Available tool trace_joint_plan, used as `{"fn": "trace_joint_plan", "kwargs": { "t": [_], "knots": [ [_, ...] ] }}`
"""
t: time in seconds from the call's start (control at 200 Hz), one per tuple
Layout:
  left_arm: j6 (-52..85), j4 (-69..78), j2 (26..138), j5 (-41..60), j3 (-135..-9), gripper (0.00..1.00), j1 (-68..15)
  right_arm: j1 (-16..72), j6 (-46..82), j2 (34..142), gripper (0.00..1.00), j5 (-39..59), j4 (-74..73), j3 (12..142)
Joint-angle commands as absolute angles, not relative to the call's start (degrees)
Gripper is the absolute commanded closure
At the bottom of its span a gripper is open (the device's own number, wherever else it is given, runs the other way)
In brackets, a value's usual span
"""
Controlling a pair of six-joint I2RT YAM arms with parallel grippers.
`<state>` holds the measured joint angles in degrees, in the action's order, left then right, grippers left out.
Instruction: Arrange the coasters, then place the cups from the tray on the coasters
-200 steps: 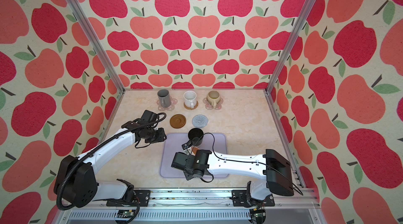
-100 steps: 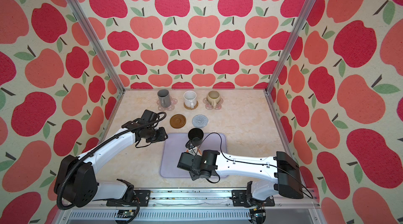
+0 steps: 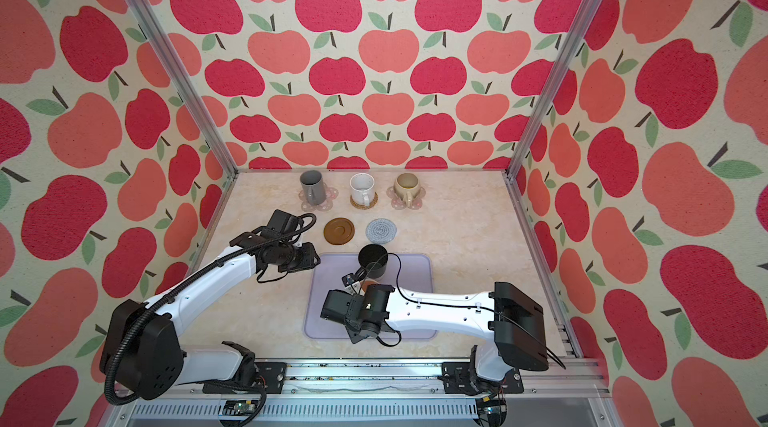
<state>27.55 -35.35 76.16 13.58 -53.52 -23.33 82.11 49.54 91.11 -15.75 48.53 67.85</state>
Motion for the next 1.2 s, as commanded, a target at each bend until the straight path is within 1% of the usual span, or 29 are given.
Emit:
{"fn": "trace_joint_plan", "kwargs": {
  "t": [0.0, 0.185, 0.41, 0.795, 1.001, 1.196],
  "knots": [
    [26.98, -35.96, 74.89, 14.21, -52.74, 0.61, -22.64, 81.91, 49.05, 92.49, 0.46, -15.34, 49.15, 69.63],
    [26.89, -35.43, 74.46, 14.84, -52.03, 0.61, -21.84, 81.01, 51.11, 92.12, 0.49, -14.72, 48.42, 67.56],
    [27.48, -34.12, 76.09, 15.51, -52.16, 0.61, -21.8, 80.97, 52.86, 89.82, 0.52, -16.26, 51.65, 65.8],
    [28.43, -33.49, 77.9, 15.98, -54.62, 0.61, -22.27, 81.01, 56.12, 82.36, 0.53, -19.03, 52.09, 58.65],
    [29.61, -32.92, 77.64, 15.36, -54.72, 0.61, -23.64, 80.87, 54.36, 82.23, 0.53, -19.48, 52.76, 59.07],
    [29.72, -33.02, 78.73, 15.53, -55.28, 0.61, -24.26, 80.74, 55.55, 80.2, 0.53, -20.69, 54.06, 57.32]
  ]
}}
